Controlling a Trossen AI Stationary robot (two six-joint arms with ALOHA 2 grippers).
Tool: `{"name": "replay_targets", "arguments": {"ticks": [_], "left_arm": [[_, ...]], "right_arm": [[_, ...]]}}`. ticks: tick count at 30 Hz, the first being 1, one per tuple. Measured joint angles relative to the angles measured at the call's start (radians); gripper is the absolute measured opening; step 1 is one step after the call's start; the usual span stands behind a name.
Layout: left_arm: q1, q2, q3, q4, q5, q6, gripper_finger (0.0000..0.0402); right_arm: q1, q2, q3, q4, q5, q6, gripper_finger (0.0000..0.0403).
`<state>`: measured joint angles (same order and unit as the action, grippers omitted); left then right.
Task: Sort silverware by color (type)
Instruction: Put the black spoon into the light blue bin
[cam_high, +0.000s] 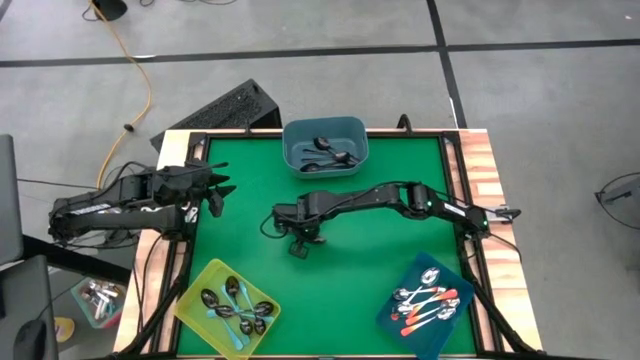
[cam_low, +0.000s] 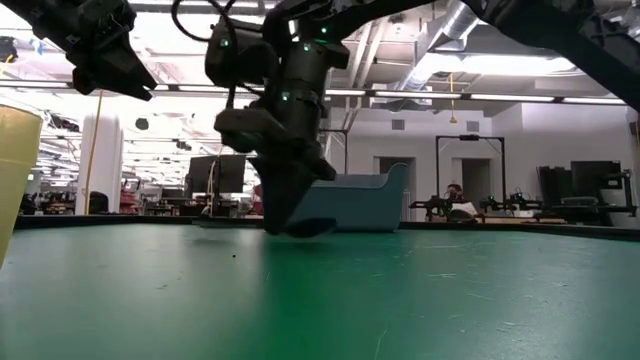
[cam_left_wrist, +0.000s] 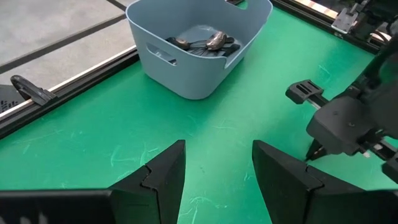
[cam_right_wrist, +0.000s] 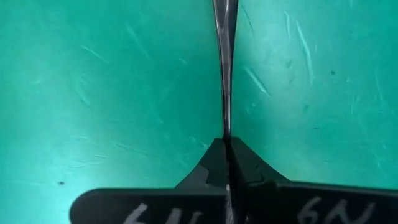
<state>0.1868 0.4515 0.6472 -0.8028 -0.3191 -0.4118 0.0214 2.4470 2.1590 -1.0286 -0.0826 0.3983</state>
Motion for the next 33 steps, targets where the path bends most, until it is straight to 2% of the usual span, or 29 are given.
{"name": "replay_targets", "arguments": {"ticks": [14,24,33], "left_arm": [[0.0,0.0,0.0,0.0,0.053,0.0,0.017],[0.0,0.0,0.0,0.0,0.064,-0.002,0.017],[0.0,0.0,0.0,0.004,0.067,-0.002,0.017]], "right_arm": [[0.026,-0.002,0.094,-0.017,0.001,0.073,0.0005],[0.039,-0.005,0.197,-0.143,0.002,0.076,0.0005],[0.008,-0.068,0.187,-0.183,0.018,0.038,0.0005]]}}
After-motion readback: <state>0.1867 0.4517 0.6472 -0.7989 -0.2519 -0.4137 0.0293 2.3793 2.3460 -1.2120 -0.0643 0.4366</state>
